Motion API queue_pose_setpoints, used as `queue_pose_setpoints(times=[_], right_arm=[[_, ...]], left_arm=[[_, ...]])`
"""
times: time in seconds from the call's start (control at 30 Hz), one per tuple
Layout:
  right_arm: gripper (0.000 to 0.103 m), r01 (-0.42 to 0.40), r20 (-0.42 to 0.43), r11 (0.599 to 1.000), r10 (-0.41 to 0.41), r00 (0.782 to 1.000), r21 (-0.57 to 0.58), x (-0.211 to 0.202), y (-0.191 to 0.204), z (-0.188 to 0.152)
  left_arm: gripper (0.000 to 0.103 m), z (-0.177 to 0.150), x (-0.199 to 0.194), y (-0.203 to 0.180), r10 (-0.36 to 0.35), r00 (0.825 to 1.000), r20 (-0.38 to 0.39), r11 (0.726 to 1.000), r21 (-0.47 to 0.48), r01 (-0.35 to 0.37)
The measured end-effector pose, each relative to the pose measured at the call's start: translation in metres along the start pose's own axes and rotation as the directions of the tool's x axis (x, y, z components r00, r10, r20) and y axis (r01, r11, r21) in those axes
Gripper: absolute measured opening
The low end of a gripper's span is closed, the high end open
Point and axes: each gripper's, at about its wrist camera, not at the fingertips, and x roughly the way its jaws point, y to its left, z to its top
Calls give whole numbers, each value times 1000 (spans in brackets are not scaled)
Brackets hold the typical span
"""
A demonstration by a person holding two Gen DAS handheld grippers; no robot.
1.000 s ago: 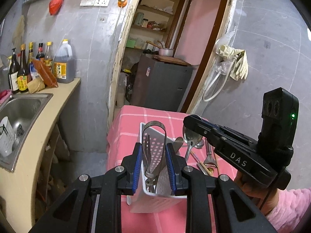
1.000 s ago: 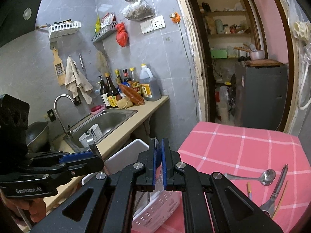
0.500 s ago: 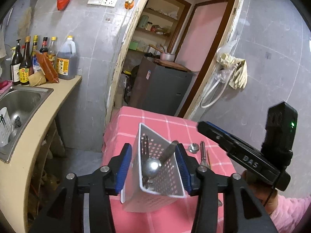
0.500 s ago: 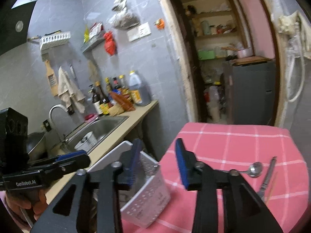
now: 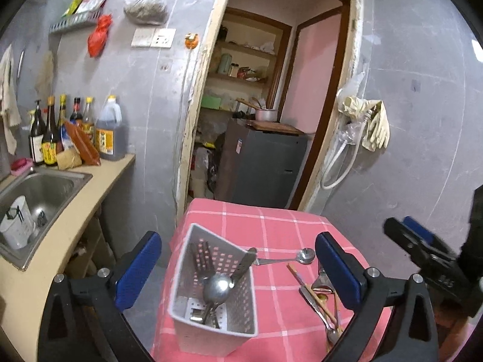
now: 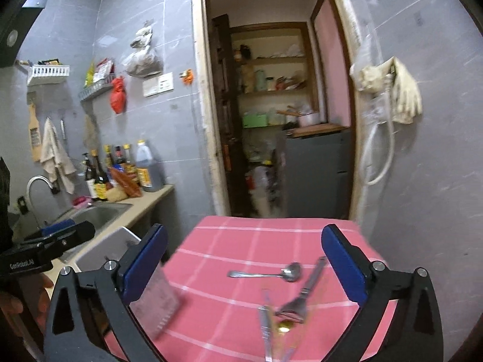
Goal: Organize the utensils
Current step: 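Withdraw the left tool from the caddy back over the table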
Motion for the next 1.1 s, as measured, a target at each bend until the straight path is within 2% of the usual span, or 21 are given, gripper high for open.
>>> queue_pose_setpoints(times=[0.23, 0.47, 0.83, 1.1], right_arm=[[102, 120, 5, 992, -120, 993, -26, -31, -35, -9], [102, 190, -18, 982, -190, 982, -3, -41, -70, -18], [102, 223, -88, 974, -220, 972, 37, -27, -116, -50], [102, 222, -158, 973, -211, 965, 56, -12, -137, -78]], left_arm=[[102, -9, 5, -42, -43, 999, 19, 995, 90, 41], [102, -19, 16, -80, -92, 996, 6, 985, 145, 90], [102, -47, 50, -120, -114, 992, -62, 977, 174, 123], [102, -77, 82, -133, -106, 981, -161, 978, 161, 132]])
